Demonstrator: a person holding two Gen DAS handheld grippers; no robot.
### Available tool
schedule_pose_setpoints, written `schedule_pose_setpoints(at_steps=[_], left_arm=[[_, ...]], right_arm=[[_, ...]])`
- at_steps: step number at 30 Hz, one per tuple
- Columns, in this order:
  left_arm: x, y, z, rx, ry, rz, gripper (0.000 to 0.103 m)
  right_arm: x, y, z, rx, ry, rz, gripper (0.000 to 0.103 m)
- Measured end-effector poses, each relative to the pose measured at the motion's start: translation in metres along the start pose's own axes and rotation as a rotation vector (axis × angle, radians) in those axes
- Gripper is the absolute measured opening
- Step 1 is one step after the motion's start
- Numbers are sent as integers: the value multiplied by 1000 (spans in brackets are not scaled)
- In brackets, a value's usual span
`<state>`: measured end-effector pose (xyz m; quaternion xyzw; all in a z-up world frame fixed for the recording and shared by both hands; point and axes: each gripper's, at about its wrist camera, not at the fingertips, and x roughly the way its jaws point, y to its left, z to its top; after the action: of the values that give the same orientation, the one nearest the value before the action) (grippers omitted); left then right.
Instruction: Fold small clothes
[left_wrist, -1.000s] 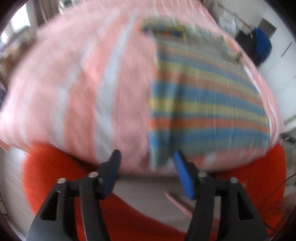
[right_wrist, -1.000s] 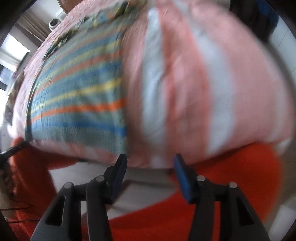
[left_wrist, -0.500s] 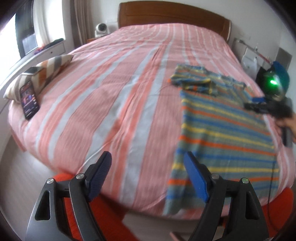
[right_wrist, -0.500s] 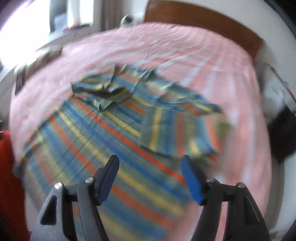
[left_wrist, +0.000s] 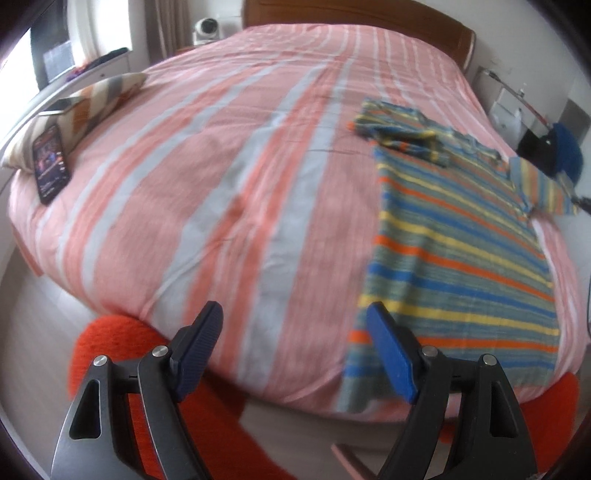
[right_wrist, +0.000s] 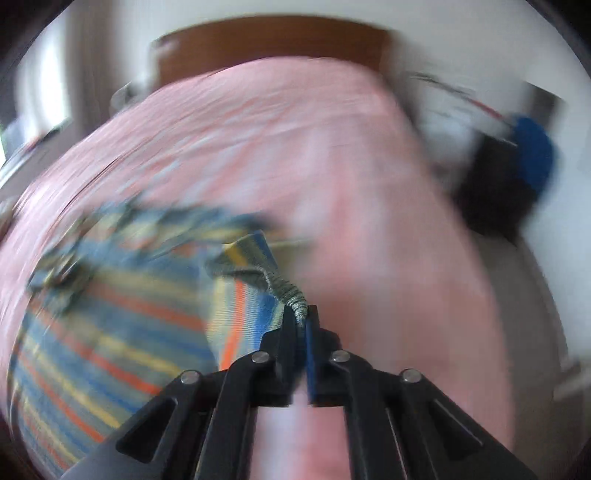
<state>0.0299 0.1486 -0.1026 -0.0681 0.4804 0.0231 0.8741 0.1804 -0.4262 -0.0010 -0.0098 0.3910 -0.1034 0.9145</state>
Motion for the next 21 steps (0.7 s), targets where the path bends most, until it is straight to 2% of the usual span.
schedule_pose_setpoints(at_steps=[3, 5, 10, 13, 18, 21], left_arm=[[2, -17, -2, 31, 18, -23, 81], [0, -26, -3, 57, 19, -21, 81], [-13, -36, -7, 104, 0, 4, 81], [-13, -32, -8, 102, 7, 23, 81], [-6, -26, -10, 83, 37, 40, 81], [-8, -27, -6, 114, 32, 55, 81]], right_arm=[[-4, -66, -15, 94, 39, -82, 4], [2, -89, -32, 160, 84, -67, 4], [31, -103, -78, 313, 191, -1, 4], [41, -102, -102, 367, 205, 25, 4], [50, -109, -113, 432, 208, 39, 4], [51, -118, -115, 468, 212, 67, 5]])
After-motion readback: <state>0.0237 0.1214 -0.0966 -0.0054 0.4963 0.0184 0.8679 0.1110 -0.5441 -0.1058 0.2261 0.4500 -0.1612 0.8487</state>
